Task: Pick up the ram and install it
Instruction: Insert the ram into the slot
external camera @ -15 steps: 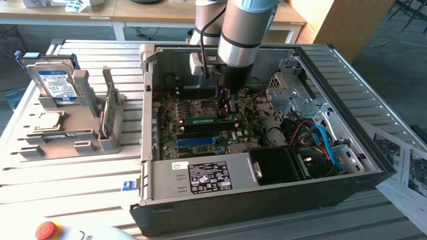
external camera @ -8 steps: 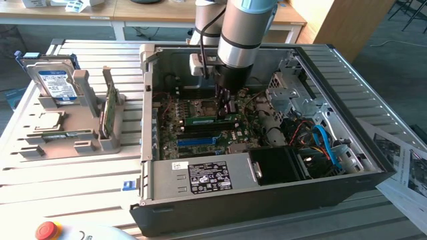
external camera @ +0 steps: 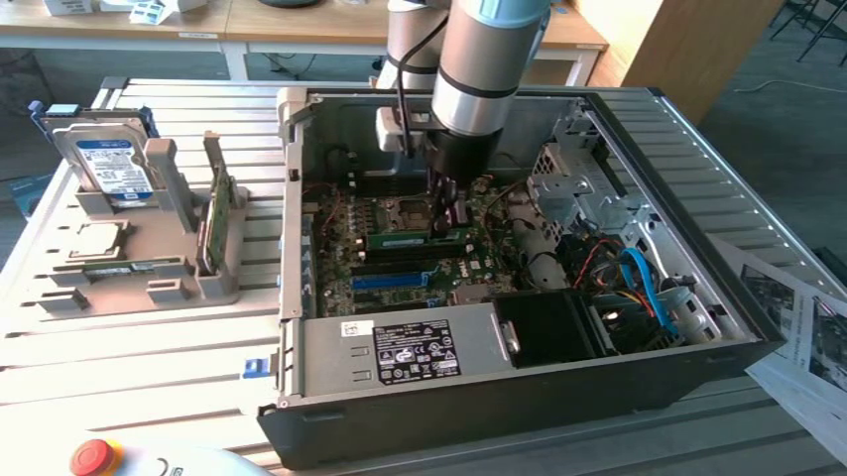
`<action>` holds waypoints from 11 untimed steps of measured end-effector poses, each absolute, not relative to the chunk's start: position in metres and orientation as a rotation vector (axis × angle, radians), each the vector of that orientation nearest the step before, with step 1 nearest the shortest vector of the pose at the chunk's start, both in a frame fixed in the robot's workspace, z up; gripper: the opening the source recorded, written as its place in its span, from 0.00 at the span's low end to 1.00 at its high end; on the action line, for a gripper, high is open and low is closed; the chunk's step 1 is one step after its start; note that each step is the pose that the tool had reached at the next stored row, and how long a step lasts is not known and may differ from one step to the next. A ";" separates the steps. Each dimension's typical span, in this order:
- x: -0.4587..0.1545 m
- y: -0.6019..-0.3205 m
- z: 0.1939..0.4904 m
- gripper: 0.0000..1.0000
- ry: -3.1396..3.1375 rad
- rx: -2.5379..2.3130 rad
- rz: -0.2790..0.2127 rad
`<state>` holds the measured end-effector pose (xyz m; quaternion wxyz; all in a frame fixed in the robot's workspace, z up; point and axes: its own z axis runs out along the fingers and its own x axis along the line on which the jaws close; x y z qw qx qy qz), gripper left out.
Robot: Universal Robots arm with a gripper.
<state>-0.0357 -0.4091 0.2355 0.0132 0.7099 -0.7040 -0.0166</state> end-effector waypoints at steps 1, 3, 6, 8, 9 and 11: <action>-0.036 -0.409 0.235 0.12 -2.193 2.212 -0.052; -0.036 -0.410 0.235 0.12 -2.193 2.212 -0.052; -0.036 -0.411 0.235 0.12 -2.193 2.212 -0.052; -0.036 -0.411 0.236 0.12 -2.193 2.212 -0.052; -0.036 -0.411 0.235 0.12 -2.193 2.212 -0.052; -0.036 -0.411 0.235 0.12 -2.194 2.211 -0.052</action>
